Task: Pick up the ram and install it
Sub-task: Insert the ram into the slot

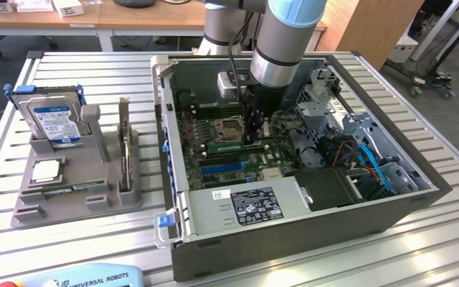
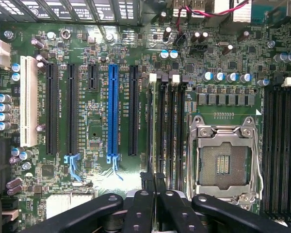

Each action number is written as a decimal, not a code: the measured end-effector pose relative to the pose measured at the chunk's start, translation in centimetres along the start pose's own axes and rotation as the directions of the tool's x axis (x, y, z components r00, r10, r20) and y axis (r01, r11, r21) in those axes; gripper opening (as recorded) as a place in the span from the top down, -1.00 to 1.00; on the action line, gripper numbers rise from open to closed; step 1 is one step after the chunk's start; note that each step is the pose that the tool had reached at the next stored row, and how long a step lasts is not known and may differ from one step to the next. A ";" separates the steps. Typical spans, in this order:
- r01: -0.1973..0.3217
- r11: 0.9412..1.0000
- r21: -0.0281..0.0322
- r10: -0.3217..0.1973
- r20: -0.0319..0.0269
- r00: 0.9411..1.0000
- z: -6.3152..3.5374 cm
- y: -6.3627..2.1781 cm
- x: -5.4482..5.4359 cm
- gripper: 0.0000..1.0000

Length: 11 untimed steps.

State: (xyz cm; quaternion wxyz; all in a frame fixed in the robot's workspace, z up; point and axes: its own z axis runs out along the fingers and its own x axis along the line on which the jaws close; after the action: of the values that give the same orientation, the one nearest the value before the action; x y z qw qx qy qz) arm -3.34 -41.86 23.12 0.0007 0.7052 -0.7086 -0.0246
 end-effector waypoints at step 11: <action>0.000 1.000 0.000 0.000 0.000 1.000 -0.13 0.00 0.0 0.76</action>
State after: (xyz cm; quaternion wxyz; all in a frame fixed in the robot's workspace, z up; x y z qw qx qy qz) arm -3.33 -41.82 23.25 0.0008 0.7052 -0.7086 -0.0245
